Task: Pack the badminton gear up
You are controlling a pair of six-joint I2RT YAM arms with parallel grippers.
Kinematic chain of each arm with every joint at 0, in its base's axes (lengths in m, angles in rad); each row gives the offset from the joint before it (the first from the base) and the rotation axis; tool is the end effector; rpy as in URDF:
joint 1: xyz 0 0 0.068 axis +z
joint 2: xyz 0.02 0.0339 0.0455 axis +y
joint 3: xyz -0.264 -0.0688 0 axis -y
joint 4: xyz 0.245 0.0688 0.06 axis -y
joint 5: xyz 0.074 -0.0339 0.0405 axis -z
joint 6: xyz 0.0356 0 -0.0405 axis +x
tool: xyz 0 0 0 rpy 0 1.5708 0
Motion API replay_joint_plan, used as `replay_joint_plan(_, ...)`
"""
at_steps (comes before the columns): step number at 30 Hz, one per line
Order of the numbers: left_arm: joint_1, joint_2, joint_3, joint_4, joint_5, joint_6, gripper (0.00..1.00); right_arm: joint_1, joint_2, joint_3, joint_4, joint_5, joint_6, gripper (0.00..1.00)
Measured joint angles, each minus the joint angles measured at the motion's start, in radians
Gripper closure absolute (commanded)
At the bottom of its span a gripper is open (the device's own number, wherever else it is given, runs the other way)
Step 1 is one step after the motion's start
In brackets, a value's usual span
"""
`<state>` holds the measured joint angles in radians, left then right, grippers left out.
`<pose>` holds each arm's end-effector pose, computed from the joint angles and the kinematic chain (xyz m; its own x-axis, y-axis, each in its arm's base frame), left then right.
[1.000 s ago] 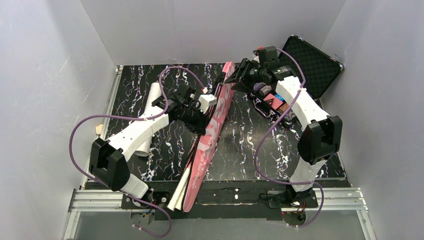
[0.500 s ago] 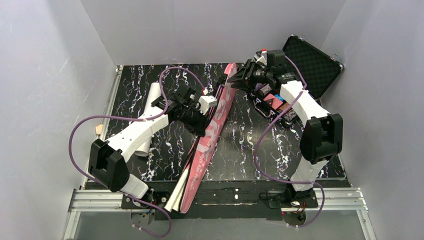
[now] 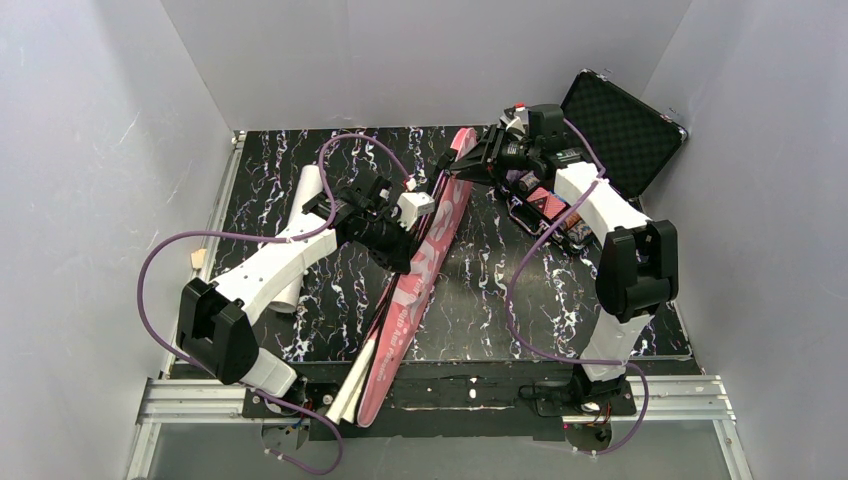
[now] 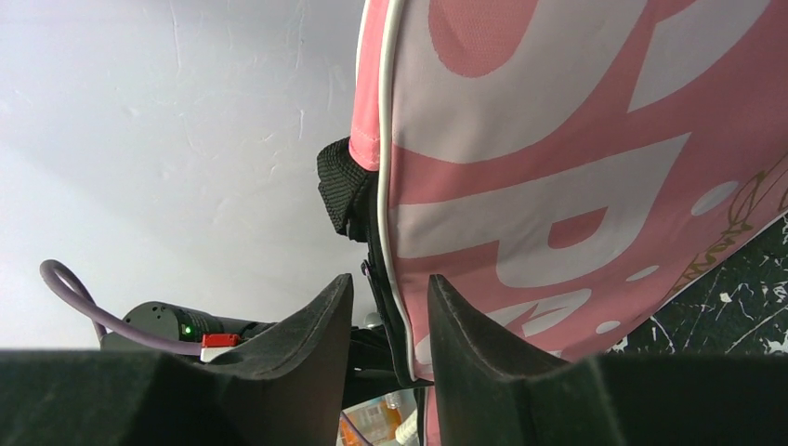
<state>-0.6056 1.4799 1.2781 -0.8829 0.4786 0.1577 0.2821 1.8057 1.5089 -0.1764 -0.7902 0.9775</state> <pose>0.2352 -0.1828 0.2927 -0.6108 0.5924 -0.5253 0.7879 0.5207 -0.3288 0.3977 0.1416 0.3108 -0.9108 0.3435 -0.2292 -0.0862 0.3846 0.9190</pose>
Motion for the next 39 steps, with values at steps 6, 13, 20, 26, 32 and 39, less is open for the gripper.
replay_joint_plan(6,-0.001,0.000,0.001,0.000,0.000,0.003,1.00,0.008,0.001,0.000,0.005,-0.003,0.007,0.67)
replay_joint_plan(13,-0.003,0.000,0.003,-0.007,0.000,0.007,1.00,0.023,0.001,0.000,0.023,-0.002,0.016,0.72)
replay_joint_plan(20,-0.005,0.000,0.006,-0.008,-0.002,0.007,1.00,0.023,0.004,0.000,0.022,-0.003,0.019,0.84)
replay_joint_plan(26,-0.005,0.000,0.006,-0.009,-0.005,0.010,1.00,0.023,0.004,-0.011,0.030,-0.003,0.020,0.99)
replay_joint_plan(32,-0.005,0.000,0.006,-0.016,-0.008,0.010,1.00,0.027,0.003,-0.035,0.055,-0.002,0.031,0.99)
replay_joint_plan(39,-0.006,0.000,0.006,-0.017,-0.008,0.010,1.00,0.052,-0.058,-0.102,0.069,0.005,0.033,0.99)
